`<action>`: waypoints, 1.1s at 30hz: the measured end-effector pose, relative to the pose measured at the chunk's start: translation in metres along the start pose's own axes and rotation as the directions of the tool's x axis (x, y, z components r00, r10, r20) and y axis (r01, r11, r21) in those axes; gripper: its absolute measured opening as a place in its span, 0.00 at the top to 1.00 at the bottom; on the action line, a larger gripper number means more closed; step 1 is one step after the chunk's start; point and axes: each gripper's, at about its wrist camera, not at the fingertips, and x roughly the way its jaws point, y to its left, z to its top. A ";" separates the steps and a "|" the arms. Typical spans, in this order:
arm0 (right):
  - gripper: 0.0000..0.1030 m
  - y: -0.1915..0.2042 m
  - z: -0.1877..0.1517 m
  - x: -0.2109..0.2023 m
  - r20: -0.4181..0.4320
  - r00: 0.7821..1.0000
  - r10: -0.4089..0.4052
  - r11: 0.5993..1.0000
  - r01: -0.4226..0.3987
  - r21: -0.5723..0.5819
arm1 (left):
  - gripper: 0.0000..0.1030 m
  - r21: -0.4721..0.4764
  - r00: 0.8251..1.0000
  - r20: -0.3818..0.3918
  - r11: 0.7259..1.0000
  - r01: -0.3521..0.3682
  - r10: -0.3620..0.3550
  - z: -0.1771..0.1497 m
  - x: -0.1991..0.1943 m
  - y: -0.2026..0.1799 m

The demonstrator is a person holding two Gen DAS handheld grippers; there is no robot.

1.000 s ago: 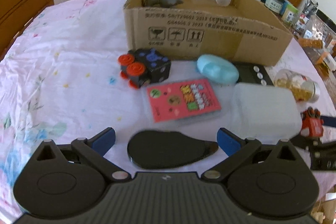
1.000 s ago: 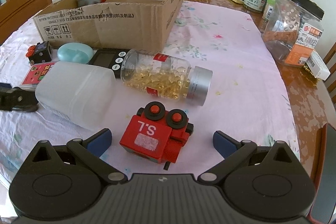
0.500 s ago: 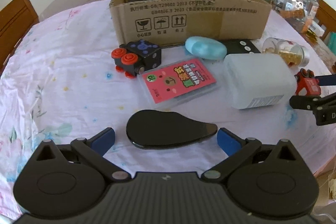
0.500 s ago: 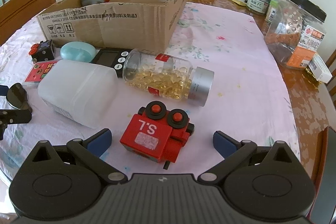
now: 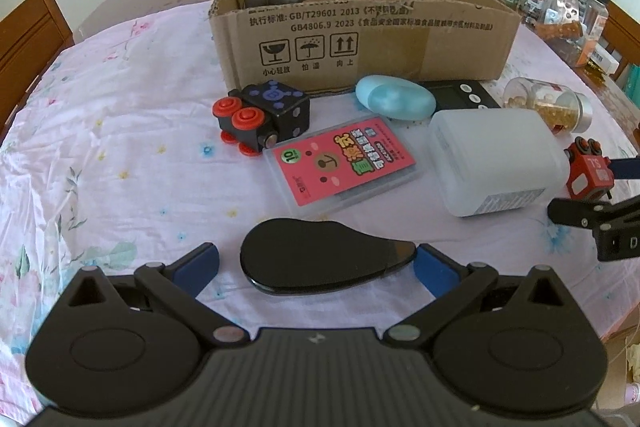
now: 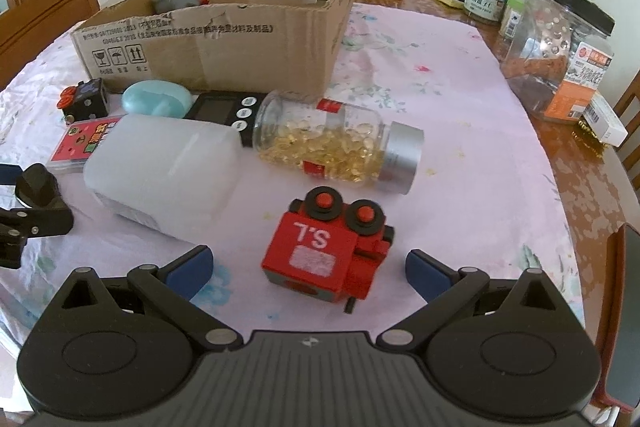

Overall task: Organize rigid objects
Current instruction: 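Grasp the black paddle with the left tool while the right tool grasps the red train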

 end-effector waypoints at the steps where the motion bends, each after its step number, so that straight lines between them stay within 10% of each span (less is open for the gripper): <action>1: 0.00 0.003 0.000 0.000 -0.003 1.000 0.007 1.000 -0.007 -0.007 | 0.00 0.001 1.000 0.000 1.000 0.000 0.000 0.000 0.000 0.000; 33: 0.24 -0.006 0.008 -0.001 0.033 0.999 -0.007 1.000 0.007 -0.006 | 0.04 0.049 0.999 0.032 0.998 0.030 -0.032 -0.001 -0.001 -0.001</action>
